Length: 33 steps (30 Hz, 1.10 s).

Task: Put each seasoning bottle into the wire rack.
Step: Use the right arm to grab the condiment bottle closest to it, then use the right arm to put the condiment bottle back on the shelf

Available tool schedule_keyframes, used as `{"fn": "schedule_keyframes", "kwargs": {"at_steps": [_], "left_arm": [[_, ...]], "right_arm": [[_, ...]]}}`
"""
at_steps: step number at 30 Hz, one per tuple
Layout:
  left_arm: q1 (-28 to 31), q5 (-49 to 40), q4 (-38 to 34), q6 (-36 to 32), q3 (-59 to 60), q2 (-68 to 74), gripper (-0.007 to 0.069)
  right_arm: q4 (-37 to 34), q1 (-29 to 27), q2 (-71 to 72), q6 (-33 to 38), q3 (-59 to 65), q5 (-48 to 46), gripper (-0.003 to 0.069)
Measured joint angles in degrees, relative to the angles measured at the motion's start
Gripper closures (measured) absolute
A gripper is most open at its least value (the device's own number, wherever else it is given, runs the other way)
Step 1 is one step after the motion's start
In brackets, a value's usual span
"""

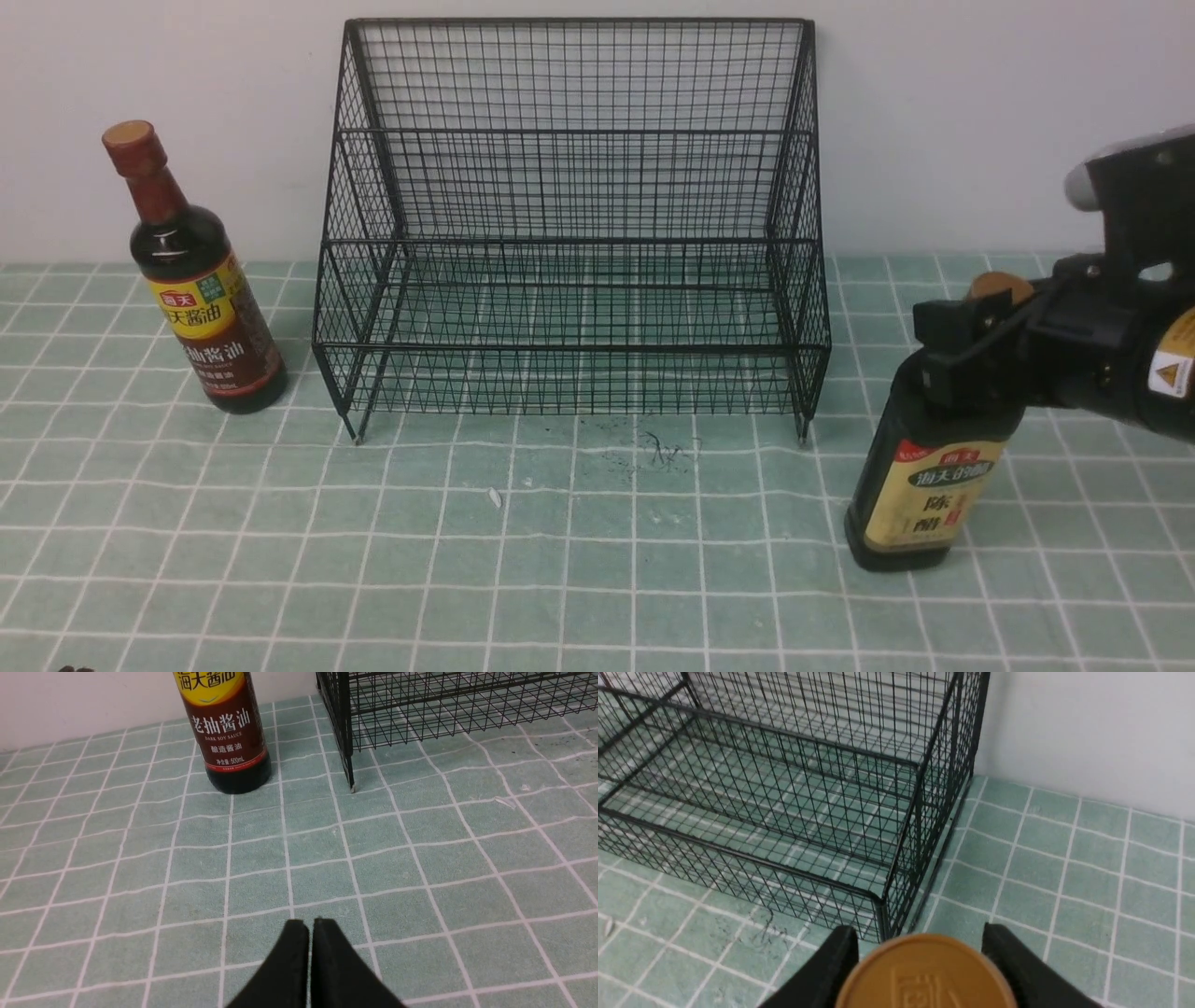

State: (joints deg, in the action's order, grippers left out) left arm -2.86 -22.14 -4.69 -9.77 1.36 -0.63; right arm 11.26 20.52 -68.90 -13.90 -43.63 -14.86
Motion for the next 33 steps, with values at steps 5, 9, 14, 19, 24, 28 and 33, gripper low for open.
{"fn": "schedule_keyframes", "kwargs": {"at_steps": [5,9,14,19,24,28,33], "left_arm": [[0.0,0.0,0.0,0.0,0.0,0.0,0.0631],[0.0,0.0,0.0,0.0,0.0,0.0,0.0631],[0.0,0.0,0.0,0.0,0.0,0.0,0.0631],[0.0,0.0,0.0,0.0,0.0,0.0,0.0631],[0.0,0.0,0.0,0.0,0.0,0.0,0.0631],[0.0,0.0,0.0,0.0,0.0,0.0,0.0631],[0.0,0.0,0.0,0.0,0.0,0.0,0.0631]], "right_arm": [[0.3,0.1,3.7,0.2,-5.7,-10.6,0.0345],[-0.6,1.3,5.0,2.6,-15.3,-16.4,0.0345],[-2.5,6.3,3.7,5.2,-23.0,-17.0,0.0345],[-4.2,8.8,-1.5,4.0,-27.6,-10.7,0.0345],[-3.3,8.8,-10.3,0.9,-33.0,-4.2,0.0345],[-3.1,8.8,-18.1,-0.4,-36.6,-1.5,0.0345],[-2.7,8.6,-24.0,-0.4,-38.6,0.4,0.0345]]}}
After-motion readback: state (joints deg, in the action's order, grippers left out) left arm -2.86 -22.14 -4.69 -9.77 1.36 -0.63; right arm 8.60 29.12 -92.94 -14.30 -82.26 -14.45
